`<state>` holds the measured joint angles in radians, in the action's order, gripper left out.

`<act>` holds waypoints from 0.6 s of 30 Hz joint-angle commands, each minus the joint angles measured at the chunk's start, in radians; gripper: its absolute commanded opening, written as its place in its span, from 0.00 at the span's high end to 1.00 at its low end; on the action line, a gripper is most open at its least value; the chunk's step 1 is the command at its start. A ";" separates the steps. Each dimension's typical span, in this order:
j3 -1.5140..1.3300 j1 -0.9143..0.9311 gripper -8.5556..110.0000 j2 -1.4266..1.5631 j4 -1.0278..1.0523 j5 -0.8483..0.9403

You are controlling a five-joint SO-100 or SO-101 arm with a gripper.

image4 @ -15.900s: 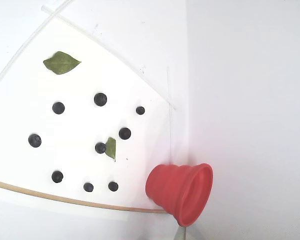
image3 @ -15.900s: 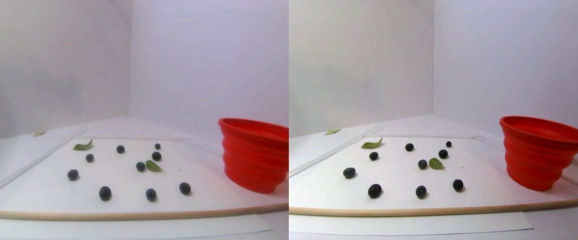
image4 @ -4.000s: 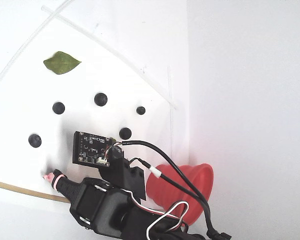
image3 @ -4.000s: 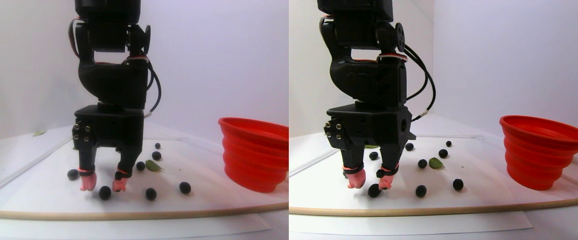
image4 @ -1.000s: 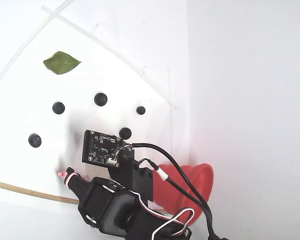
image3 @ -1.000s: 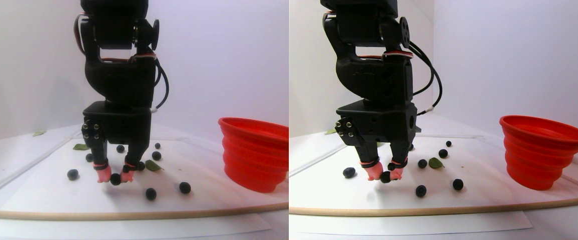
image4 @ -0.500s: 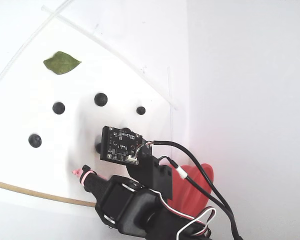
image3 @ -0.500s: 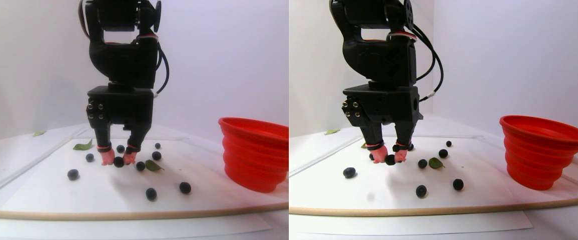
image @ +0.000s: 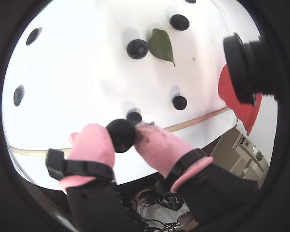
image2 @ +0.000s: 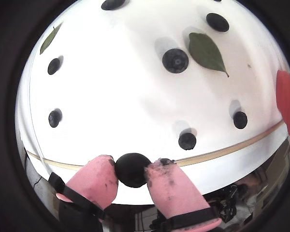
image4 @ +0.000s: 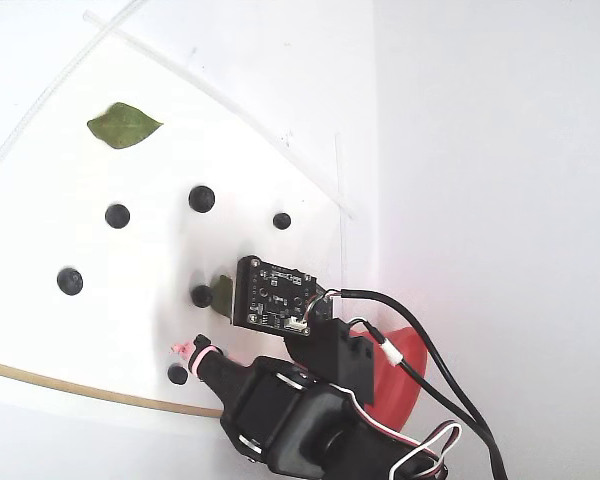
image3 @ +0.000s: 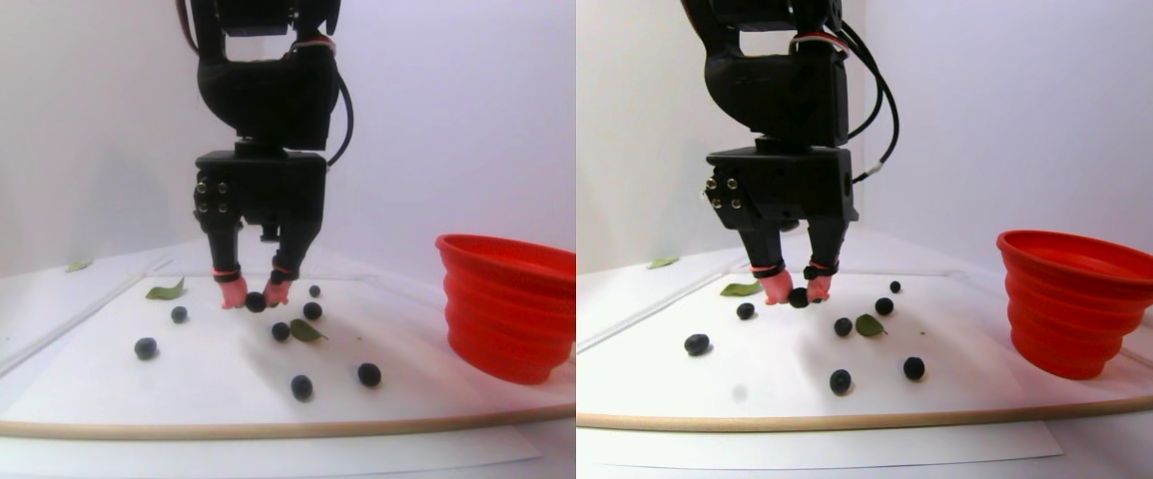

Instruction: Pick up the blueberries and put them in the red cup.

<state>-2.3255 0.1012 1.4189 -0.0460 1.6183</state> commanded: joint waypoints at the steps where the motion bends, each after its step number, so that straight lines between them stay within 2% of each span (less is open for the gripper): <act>1: -0.005 0.025 0.84 0.130 0.018 0.009; 18: -0.015 0.107 0.84 0.287 0.133 0.061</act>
<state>-2.3424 0.1825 1.5907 0.0767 1.6720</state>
